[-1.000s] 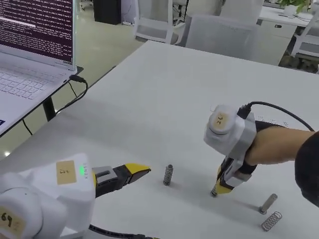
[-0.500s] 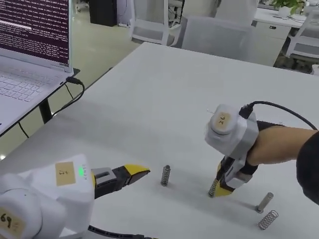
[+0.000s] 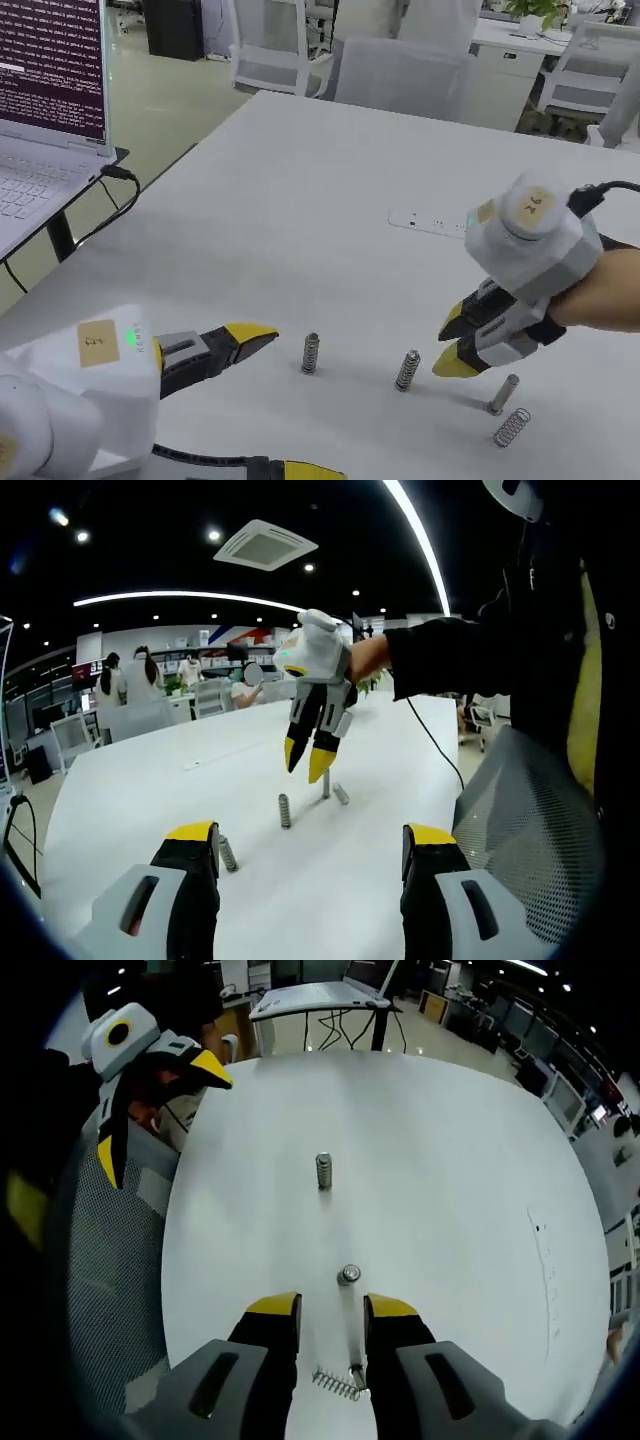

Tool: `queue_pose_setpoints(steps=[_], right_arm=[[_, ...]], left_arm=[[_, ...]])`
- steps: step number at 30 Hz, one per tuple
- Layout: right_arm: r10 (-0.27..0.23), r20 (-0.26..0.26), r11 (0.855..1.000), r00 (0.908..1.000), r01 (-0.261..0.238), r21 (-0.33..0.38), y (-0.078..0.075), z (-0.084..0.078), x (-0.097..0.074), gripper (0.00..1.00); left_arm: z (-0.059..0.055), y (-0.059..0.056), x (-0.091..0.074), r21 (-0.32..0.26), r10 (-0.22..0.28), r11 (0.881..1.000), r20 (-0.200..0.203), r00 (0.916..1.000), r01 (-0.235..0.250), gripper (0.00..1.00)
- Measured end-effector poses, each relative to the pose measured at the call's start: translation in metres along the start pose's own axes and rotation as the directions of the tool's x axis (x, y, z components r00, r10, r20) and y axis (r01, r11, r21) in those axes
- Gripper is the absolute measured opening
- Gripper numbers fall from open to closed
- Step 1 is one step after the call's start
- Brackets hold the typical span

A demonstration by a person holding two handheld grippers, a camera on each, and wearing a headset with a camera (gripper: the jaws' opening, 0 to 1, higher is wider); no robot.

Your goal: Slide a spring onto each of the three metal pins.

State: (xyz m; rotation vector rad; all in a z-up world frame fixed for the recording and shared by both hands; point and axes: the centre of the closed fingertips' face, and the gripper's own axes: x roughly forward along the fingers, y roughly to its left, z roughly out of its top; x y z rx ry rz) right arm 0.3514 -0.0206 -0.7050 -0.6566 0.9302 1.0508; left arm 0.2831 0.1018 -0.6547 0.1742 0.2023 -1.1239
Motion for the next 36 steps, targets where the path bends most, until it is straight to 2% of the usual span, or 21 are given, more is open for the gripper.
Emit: queue_pose_setpoints(steps=[1,3,9,17,20,24,27,31,36], right_arm=[[-0.004,0.039,1.000,0.9992,0.004,0.019,0.003,0.003,-0.005,0.23],[-0.017,0.073,0.999,0.9972,0.015,0.040,0.007,0.003,-0.014,0.22],[-0.062,0.137,0.996,0.9886,0.052,0.076,0.021,-0.003,-0.037,0.22],[-0.131,0.169,0.984,0.9769,0.107,0.143,0.024,-0.025,-0.057,0.22],[-0.159,0.170,0.975,0.9726,0.128,0.181,0.022,-0.041,-0.064,0.22],[-0.185,0.159,0.961,0.9699,0.144,0.236,0.017,-0.062,-0.067,0.22],[-0.197,0.157,0.955,0.9677,0.153,0.256,0.015,-0.073,-0.064,0.22],[-0.193,0.128,0.949,0.9728,0.152,0.277,0.011,-0.091,-0.052,0.21],[-0.182,0.143,0.943,0.9729,0.132,0.305,0.007,-0.098,-0.042,0.21]], left_arm=[[0.001,0.000,0.000,0.001,0.000,1.000,0.003,1.0000,0.000,0.71],[0.002,0.001,0.001,0.003,-0.001,1.000,0.004,1.0000,0.001,0.71],[0.008,0.002,0.000,0.010,0.001,1.000,0.015,0.9999,-0.001,0.71],[0.013,0.000,0.000,0.022,-0.006,1.000,0.021,0.9998,0.005,0.71],[0.014,-0.002,0.001,0.027,-0.009,1.000,0.023,0.9997,0.008,0.71],[0.014,-0.004,0.002,0.030,-0.012,0.999,0.020,0.9997,0.011,0.71],[0.014,-0.006,0.003,0.032,-0.016,0.999,0.020,0.9997,0.016,0.71],[0.017,-0.007,0.002,0.035,-0.015,0.999,0.019,0.9997,0.014,0.70],[0.016,-0.008,0.001,0.034,-0.008,0.999,0.012,0.9999,0.008,0.70]])
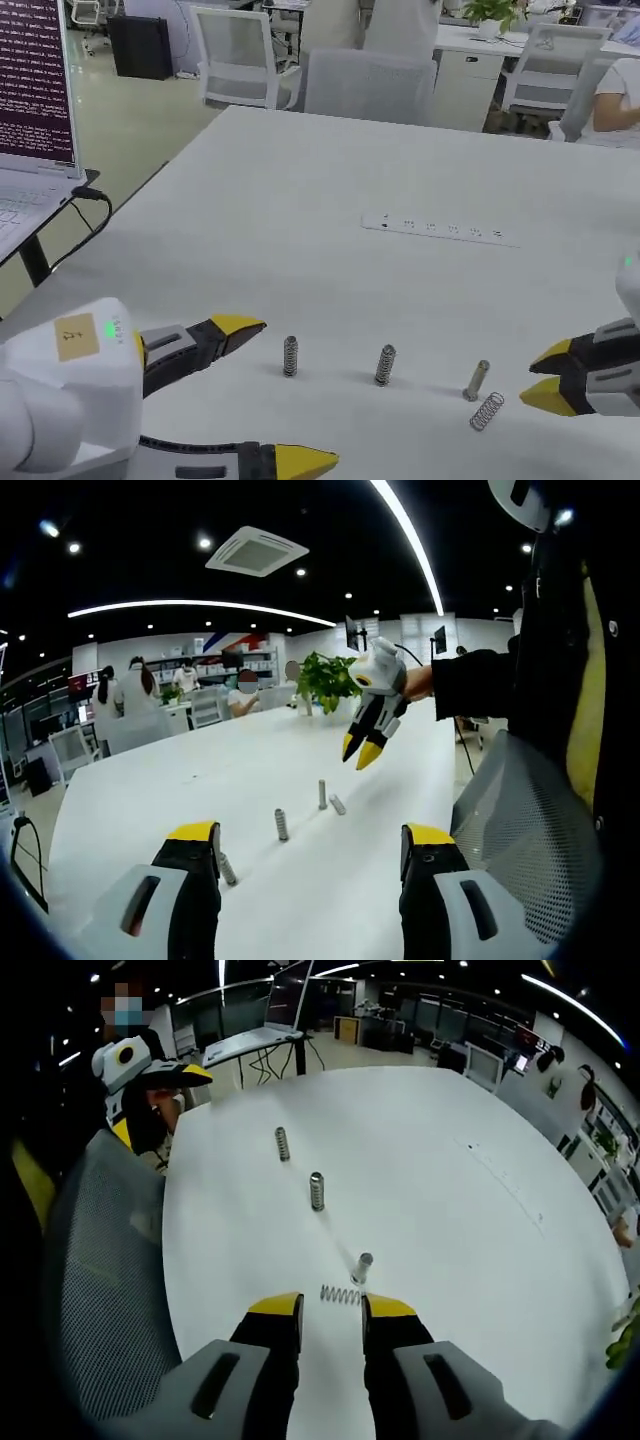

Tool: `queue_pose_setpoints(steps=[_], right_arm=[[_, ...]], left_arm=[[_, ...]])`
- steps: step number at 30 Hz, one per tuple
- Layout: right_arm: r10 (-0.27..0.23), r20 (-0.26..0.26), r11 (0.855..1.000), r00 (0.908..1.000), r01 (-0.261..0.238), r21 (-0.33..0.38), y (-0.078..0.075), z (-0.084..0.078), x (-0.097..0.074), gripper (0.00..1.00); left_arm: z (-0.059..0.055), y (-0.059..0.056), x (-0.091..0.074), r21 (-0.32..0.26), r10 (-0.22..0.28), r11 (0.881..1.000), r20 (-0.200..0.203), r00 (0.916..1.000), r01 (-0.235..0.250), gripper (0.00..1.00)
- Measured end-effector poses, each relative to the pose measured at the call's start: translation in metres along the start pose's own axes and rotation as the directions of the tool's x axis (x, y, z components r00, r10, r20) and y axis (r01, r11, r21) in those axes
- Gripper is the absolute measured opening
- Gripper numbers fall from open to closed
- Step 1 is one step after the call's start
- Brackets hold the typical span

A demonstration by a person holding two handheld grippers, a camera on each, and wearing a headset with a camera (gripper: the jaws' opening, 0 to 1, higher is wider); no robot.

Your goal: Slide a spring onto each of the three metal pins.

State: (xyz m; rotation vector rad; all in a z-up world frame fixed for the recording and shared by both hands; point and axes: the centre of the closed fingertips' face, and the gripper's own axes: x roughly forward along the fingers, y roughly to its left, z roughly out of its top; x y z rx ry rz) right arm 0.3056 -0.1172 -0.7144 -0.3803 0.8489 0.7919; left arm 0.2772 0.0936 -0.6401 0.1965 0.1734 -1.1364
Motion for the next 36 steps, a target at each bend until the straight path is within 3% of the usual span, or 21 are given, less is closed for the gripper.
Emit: queue_pose_setpoints(steps=[4,14,22,26,36], right_arm=[[-0.006,-0.044,1.000,0.9990,0.006,0.001,-0.005,-0.016,0.009,0.22],[-0.002,-0.058,1.000,0.9983,0.002,0.000,-0.016,-0.030,0.027,0.23],[0.019,-0.046,0.999,0.9988,-0.021,-0.026,-0.029,-0.031,0.042,0.23],[0.067,-0.067,0.995,0.9955,-0.071,-0.067,-0.026,-0.035,0.048,0.23],[0.091,-0.126,0.988,0.9879,-0.105,-0.110,-0.030,-0.038,0.061,0.21]], left_arm=[[-0.001,0.000,-0.001,-0.002,0.007,1.000,-0.005,1.0000,-0.007,0.70],[0.000,0.000,0.000,-0.013,0.017,1.000,-0.004,0.9999,-0.017,0.69],[-0.002,0.000,0.001,-0.019,0.013,1.000,-0.014,0.9998,-0.013,0.68],[-0.003,0.001,0.002,-0.024,0.014,1.000,-0.018,0.9997,-0.015,0.68],[-0.004,0.002,0.003,-0.030,0.024,0.999,-0.024,0.9994,-0.024,0.67]])
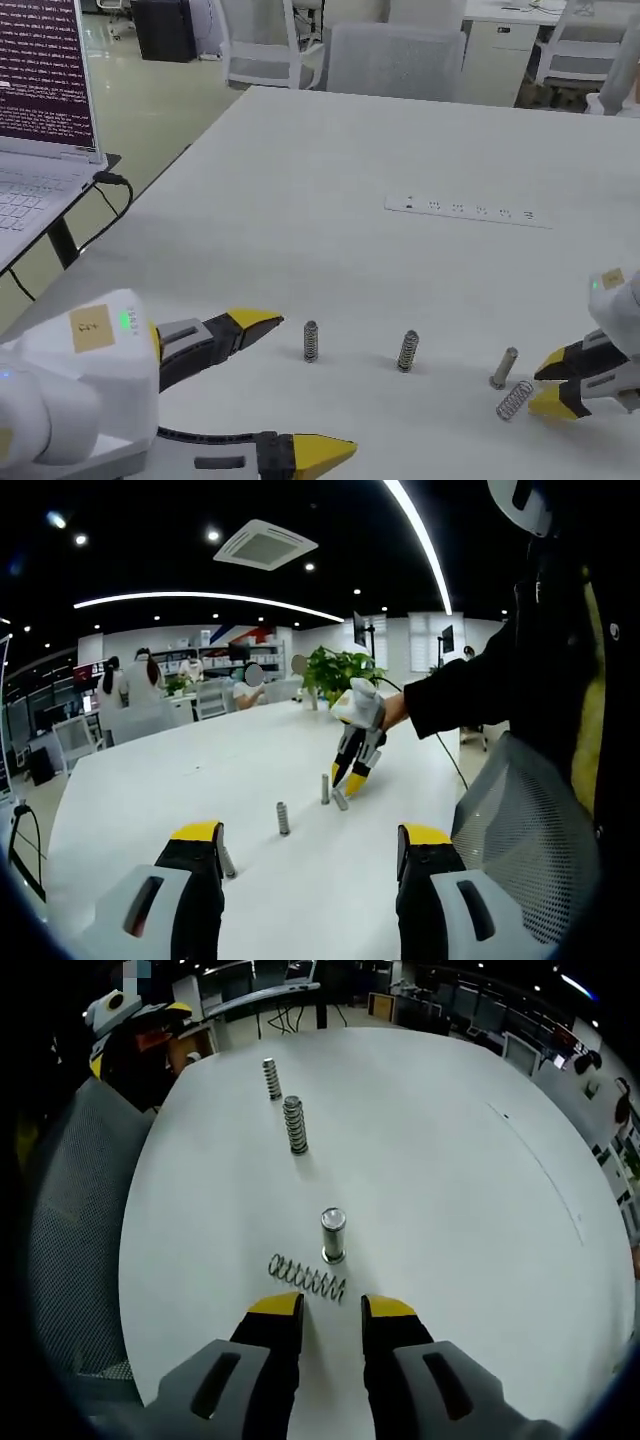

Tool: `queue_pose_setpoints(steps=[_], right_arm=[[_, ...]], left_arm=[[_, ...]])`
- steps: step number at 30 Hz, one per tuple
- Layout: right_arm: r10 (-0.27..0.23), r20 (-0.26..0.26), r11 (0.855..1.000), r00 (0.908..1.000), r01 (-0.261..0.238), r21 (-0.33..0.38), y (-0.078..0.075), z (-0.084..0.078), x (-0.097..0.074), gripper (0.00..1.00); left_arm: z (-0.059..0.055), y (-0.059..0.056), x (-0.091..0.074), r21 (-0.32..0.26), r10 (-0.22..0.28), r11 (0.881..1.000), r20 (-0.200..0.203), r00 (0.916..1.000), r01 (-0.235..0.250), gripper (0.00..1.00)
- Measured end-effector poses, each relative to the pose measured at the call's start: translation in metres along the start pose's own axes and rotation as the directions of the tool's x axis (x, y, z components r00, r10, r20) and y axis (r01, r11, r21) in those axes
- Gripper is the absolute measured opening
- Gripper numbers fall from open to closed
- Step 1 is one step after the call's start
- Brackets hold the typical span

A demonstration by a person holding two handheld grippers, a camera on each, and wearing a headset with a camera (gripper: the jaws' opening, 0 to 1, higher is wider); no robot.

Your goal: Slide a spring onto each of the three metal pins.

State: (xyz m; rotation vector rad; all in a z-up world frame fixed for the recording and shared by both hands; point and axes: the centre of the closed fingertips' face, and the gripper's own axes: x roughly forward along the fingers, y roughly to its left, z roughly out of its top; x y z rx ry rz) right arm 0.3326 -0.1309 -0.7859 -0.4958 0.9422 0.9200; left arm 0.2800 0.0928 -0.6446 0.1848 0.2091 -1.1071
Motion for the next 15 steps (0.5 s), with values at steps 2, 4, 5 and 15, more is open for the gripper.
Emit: queue_pose_setpoints(steps=[2,4,5,15], right_arm=[[0.004,-0.003,1.000,1.0000,-0.004,0.013,0.000,0.000,0.001,0.19],[0.031,0.006,0.999,0.9995,-0.031,0.040,0.005,0.000,0.001,0.16],[0.032,0.001,0.999,0.9995,-0.032,0.039,0.005,-0.001,0.001,0.15],[0.061,0.001,0.996,0.9981,-0.061,0.070,0.018,-0.007,-0.003,0.08]], left_arm=[[0.000,0.001,0.000,-0.001,0.004,1.000,0.001,1.0000,-0.004,0.66],[0.001,0.001,0.000,-0.001,0.004,1.000,0.002,1.0000,-0.004,0.66],[0.000,0.001,0.001,0.001,0.003,1.000,0.000,1.0000,-0.003,0.66],[0.001,0.000,0.001,-0.002,0.002,1.000,0.004,1.0000,-0.002,0.65]])
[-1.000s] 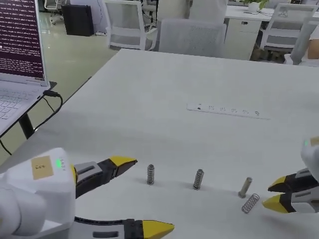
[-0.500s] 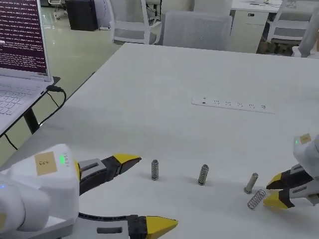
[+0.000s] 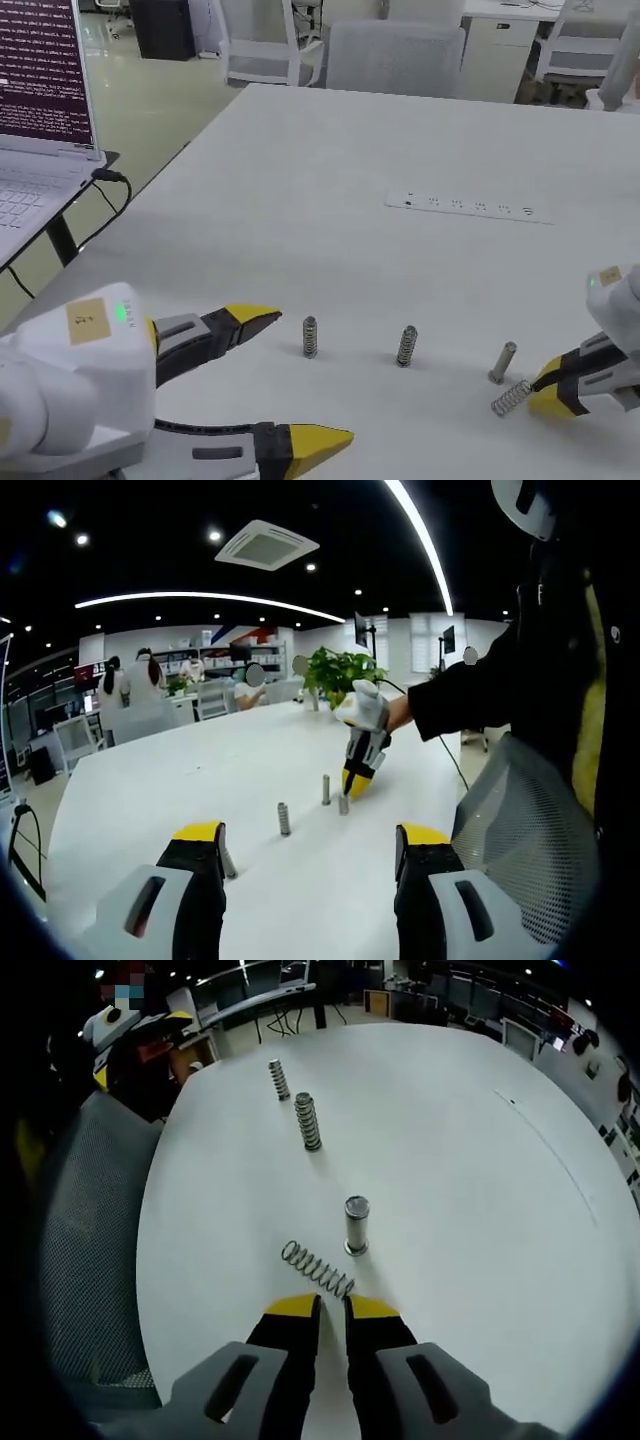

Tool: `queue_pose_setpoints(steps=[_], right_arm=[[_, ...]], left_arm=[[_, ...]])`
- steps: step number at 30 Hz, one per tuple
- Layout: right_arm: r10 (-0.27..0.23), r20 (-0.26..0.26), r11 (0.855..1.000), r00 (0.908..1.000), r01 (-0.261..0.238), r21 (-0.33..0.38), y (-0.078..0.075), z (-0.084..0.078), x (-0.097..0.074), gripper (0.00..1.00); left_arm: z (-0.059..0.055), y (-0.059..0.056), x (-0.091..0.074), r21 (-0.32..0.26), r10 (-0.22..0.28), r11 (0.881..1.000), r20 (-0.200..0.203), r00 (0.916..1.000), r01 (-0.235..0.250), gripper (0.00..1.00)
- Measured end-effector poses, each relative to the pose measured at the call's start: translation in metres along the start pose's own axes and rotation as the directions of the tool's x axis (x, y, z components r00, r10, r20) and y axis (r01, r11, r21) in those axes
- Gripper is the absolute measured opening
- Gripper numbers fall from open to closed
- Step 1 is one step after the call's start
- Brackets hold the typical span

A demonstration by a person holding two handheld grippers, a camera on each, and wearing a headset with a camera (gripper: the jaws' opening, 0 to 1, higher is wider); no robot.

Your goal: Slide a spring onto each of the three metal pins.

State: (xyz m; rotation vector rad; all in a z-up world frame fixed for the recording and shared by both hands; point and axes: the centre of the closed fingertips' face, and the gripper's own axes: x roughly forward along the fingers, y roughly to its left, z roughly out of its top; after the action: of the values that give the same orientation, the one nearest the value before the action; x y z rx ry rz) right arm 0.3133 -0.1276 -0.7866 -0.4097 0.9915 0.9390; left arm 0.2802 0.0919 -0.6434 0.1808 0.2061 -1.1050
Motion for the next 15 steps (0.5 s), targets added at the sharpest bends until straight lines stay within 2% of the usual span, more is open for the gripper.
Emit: queue_pose_setpoints(steps=[3,9,11,13,14,15], right_arm=[[0.024,0.003,1.000,0.9997,-0.024,0.014,0.0068,-0.0012,-0.0002,0.06],[0.007,0.000,1.000,1.0000,-0.007,-0.004,0.0038,-0.0022,0.0005,0.14],[0.005,0.011,0.999,0.9999,-0.004,-0.043,0.0037,0.0013,0.0018,0.18],[0.035,0.009,0.998,0.9993,-0.035,-0.053,0.0083,0.0024,0.0040,0.19],[0.029,0.005,0.994,0.9996,-0.028,-0.106,0.0073,0.0033,0.0063,0.19],[0.021,-0.007,0.993,0.9998,-0.022,-0.114,0.0068,0.0017,0.0081,0.20]], left_arm=[[0.0003,-0.0009,-0.0004,0.002,-0.004,1.000,0.002,1.0000,0.004,0.65],[0.0010,-0.0007,-0.0003,0.005,-0.007,1.000,0.004,1.0000,0.007,0.64],[0.0009,-0.0007,-0.0005,0.005,-0.008,1.000,0.003,1.0000,0.008,0.64],[0.0005,-0.0005,-0.0006,0.003,-0.008,1.000,0.003,1.0000,0.008,0.64],[0.0003,-0.0005,-0.0006,0.002,-0.008,1.000,0.003,1.0000,0.008,0.64],[0.0000,-0.0004,-0.0005,0.002,-0.008,1.000,0.002,1.0000,0.008,0.64]])
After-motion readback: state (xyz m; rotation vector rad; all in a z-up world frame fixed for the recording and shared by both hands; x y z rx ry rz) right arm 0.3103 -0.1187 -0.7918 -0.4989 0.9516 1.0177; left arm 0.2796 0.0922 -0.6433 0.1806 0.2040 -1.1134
